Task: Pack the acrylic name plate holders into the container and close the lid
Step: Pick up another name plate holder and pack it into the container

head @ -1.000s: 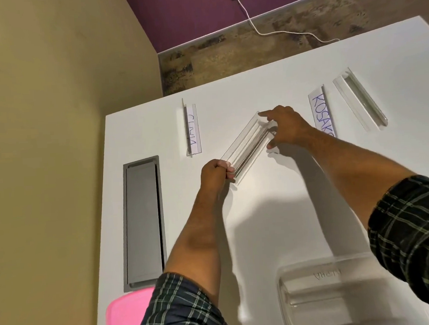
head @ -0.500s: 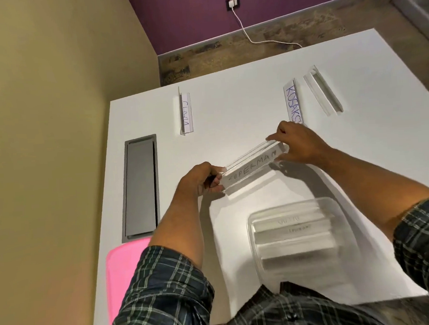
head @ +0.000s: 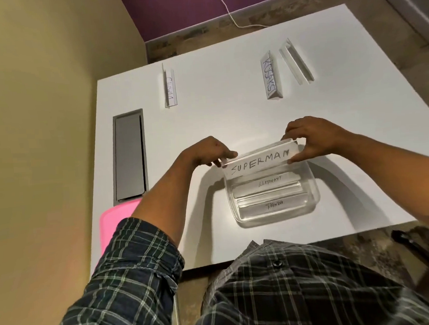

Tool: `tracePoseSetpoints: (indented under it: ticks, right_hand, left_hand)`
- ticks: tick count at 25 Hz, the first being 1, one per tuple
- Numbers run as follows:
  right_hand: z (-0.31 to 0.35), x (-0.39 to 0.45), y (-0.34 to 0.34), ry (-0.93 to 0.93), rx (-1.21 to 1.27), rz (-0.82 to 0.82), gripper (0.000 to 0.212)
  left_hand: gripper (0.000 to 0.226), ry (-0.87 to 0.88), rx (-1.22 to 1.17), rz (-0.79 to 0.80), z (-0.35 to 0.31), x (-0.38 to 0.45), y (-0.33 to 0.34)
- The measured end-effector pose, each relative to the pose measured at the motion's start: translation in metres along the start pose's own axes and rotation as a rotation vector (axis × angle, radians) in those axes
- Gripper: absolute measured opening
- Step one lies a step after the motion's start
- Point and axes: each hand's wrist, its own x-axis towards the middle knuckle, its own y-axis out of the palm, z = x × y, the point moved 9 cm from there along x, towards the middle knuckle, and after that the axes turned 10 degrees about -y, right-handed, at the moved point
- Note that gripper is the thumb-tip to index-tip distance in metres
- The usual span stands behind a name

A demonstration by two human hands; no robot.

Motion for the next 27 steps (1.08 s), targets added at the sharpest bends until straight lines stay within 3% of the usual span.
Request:
tracePoseSetpoints:
  ticks: [6,11,16,20,23,27]
  right_hand:
    - [0.019,-0.039,0.027,-0.052,0.016,0.012,0.051]
    - [0.041,-0.05,0.058,-0.172,-0.132,0.159,0.05]
    - [0.046,-0.053,0.085,-0.139,-0.329,0.412,0.052]
    - [0.059,-0.04,0.108,-0.088,-0.494,0.541,0.026]
    - [0.062,-0.035,0.127,-0.031,-0.496,0.631,0.024]
    - [0.06,-0.034,0.134,-0.018,-0.447,0.781,0.006]
  left_hand:
    - [0.049,0.059,0.339,0.092,-0.007,-0.011,0.059]
    - [0.032,0.095,0.643,0.004,-0.002,-0.004,0.094]
    - [0.036,0.132,0.907,-0.165,0.009,0.0,0.116]
    - [0.037,0.158,0.99,-0.214,0.008,0.0,0.123]
    - [0.036,0.151,1.069,-0.222,0.007,-0.001,0.128]
    - [0.016,0.261,1.235,-0.295,-0.004,-0.009,0.142]
